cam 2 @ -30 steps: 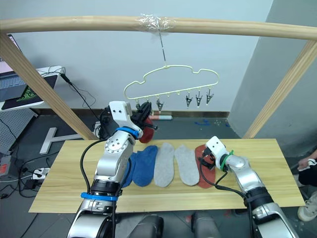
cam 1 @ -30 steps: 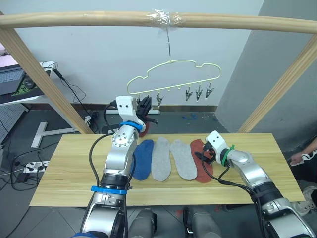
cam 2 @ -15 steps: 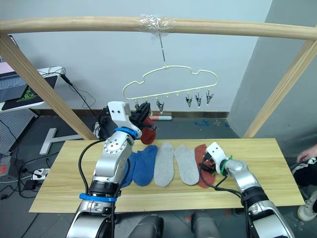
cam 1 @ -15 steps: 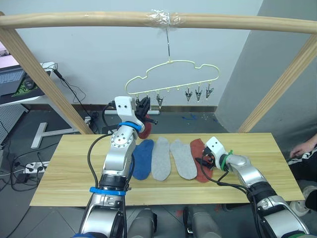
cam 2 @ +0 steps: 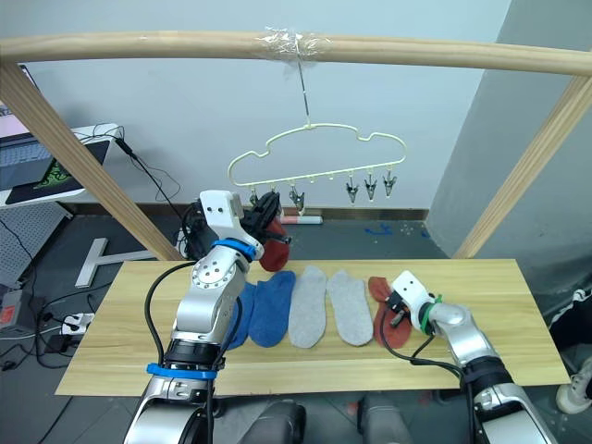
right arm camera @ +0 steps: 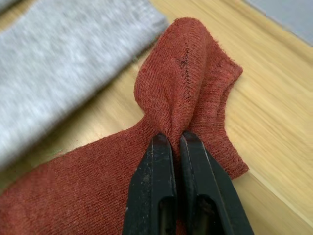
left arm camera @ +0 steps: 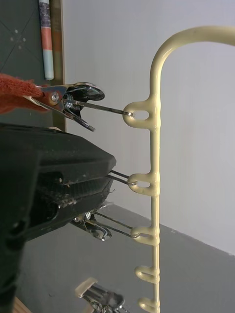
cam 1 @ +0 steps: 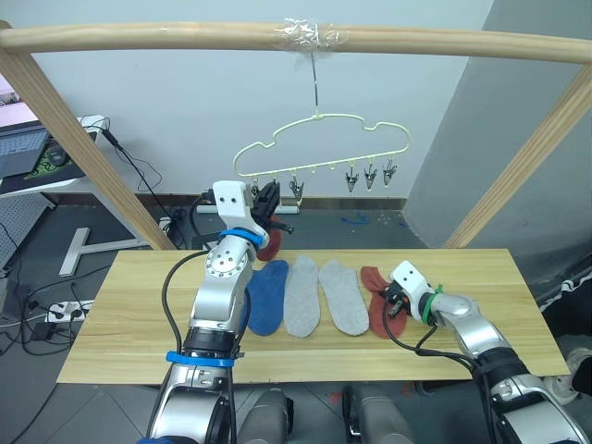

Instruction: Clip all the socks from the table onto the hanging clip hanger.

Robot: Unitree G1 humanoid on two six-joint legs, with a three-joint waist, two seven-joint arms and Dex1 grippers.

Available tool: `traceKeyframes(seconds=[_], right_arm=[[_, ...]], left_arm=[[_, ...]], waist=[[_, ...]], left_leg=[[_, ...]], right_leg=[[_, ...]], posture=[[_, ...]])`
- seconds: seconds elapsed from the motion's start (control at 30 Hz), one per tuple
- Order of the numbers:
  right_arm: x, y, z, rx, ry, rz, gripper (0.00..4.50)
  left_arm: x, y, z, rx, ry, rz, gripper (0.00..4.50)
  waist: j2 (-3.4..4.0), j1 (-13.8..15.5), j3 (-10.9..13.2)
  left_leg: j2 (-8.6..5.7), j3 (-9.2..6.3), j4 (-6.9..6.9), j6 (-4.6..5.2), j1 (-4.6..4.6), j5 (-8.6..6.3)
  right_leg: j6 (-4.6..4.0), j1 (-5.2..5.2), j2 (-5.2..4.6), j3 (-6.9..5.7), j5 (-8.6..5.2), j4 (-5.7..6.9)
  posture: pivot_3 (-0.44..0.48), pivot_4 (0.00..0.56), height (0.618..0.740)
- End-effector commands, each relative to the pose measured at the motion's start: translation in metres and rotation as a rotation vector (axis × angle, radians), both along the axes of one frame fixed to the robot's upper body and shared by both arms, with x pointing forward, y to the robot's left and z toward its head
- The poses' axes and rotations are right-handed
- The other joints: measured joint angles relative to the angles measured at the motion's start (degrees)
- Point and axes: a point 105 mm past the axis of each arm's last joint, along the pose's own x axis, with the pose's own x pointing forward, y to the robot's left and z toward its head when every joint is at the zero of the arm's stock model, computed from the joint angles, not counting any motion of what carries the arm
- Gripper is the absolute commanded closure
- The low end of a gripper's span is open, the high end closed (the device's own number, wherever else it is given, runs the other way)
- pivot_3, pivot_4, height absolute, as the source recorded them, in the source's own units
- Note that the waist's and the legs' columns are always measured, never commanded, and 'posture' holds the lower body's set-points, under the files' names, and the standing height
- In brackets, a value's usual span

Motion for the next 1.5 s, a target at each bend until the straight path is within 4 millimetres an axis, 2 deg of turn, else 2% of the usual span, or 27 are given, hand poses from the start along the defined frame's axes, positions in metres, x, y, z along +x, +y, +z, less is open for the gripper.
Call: traceKeyframes(seconds=[0.03, 0.2, 0.33, 0.57, 0.7, 0.8, 0.9, 1.5], right_arm=[[0.007, 0.007, 0.037, 0.028, -0.149, 0.07, 4.48], [0.001, 0.022, 0.065, 0.048, -0.241, 0.156, 4.48], [-0.016, 0.054, 0.087, 0.081, -0.278, 0.291, 4.48], [-0.016, 0.092, 0.1, 0.144, -0.296, 0.312, 4.48], [-0.009, 0.109, 0.107, 0.183, -0.309, 0.312, 4.48], [-0.006, 0.114, 0.11, 0.2, -0.314, 0.307, 4.48], [0.001, 0.125, 0.124, 0.227, -0.347, 0.315, 4.48], [0.003, 0.144, 0.14, 0.268, -0.373, 0.357, 4.48]], left_arm=[[-0.002, 0.001, 0.011, -0.063, -0.021, -0.014, 4.5], [-0.001, 0.005, 0.012, -0.172, 0.016, -0.044, 4.5], [-0.002, 0.008, 0.003, -0.401, 0.158, -0.12, 4.5], [-0.014, 0.003, 0.008, -0.593, 0.257, -0.243, 4.5], [-0.018, 0.001, 0.009, -0.583, 0.268, -0.262, 4.5], [-0.019, 0.001, 0.008, -0.581, 0.274, -0.26, 4.5], [-0.021, 0.0, 0.007, -0.585, 0.276, -0.268, 4.5], [-0.03, -0.006, 0.007, -0.585, 0.286, -0.303, 4.5]], waist=[[0.0, -0.1, 0.0], [0.0, -0.6, 0.0], [0.0, -0.7, 0.0], [0.0, -0.8, 0.0], [0.0, -0.7, 0.0], [0.0, -0.6, 0.0], [0.0, -0.7, 0.0], [0.0, -0.6, 0.0]], left_leg=[[0.0, 0.01, 0.0, 0.0, 0.0, 0.0], [0.02, -0.04, 0.0, 0.01, -0.01, 0.0], [0.02, -0.05, 0.0, 0.02, -0.02, -0.01], [0.03, -0.16, 0.0, -0.05, -0.01, 0.03], [0.01, -0.16, 0.0, -0.13, -0.01, 0.07], [0.01, -0.18, -0.01, -0.17, -0.01, 0.1], [0.01, -0.16, -0.03, -0.18, -0.02, 0.1], [0.01, -0.19, -0.05, -0.17, -0.04, 0.09]], right_leg=[[0.0, 0.0, 0.0, 0.01, 0.0, 0.0], [0.01, 0.01, 0.01, -0.03, 0.0, 0.01], [0.03, 0.02, 0.0, -0.04, -0.01, -0.03], [0.2, 0.02, 0.01, -0.03, -0.11, 0.01], [0.02, 0.01, 0.01, -0.03, -0.01, -0.01], [0.02, 0.02, 0.01, -0.04, -0.01, -0.02], [0.01, 0.0, 0.01, -0.04, 0.0, -0.05], [0.01, -0.03, 0.01, -0.03, 0.0, -0.05]], posture=[[0.008, 0.2, 0.74], [0.004, 0.201, 0.74], [0.001, 0.201, 0.74], [0.003, 0.202, 0.74], [0.009, 0.2, 0.74], [0.009, 0.2, 0.74], [0.018, 0.198, 0.74], [0.037, 0.197, 0.74]])
